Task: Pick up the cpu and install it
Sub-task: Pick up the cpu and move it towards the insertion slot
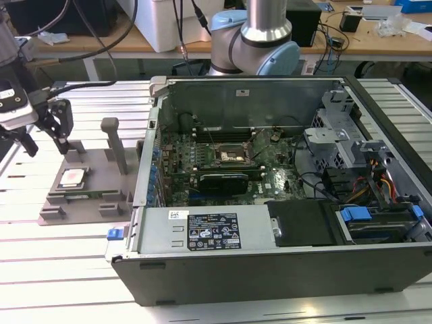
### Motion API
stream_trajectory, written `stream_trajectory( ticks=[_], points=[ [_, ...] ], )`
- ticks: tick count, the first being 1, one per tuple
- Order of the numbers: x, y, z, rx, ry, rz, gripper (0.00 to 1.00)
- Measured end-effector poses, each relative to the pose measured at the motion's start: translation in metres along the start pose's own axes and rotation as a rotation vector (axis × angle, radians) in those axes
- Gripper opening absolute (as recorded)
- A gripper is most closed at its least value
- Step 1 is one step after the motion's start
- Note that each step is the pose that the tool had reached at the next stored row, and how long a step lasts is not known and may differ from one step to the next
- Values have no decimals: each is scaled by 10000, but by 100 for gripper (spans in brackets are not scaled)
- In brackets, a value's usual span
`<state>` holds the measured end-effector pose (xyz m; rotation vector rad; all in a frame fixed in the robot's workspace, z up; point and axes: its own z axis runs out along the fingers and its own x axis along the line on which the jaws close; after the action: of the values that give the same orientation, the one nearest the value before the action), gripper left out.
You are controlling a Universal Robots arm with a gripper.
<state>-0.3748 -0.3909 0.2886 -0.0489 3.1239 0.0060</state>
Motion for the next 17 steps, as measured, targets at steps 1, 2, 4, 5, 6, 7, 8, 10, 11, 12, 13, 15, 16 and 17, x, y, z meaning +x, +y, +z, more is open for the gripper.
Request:
stream_trajectory(
  ticks=[1,2,4,5,6,7,8,10,11,12,13,15,16,17],
  points=[
    [0,4,27,0,0,-10,60],
    [0,8,47,0,1,-19,60],
    [1,17,84,2,1,-37,60],
    [1,24,107,3,1,-55,60],
    [1,30,126,5,0,-72,60],
    [1,39,149,9,0,-96,60],
    [0,47,166,15,1,-114,60],
    [1,79,211,31,5,-157,60],
    [0,93,236,31,2,-176,60],
    [1,107,265,31,1,-196,60],
    [4,117,300,32,3,-221,60],
    [21,121,347,31,2,-240,60],
    [23,122,357,31,2,-243,60],
    [25,122,367,31,2,-244,60]
  ],
)
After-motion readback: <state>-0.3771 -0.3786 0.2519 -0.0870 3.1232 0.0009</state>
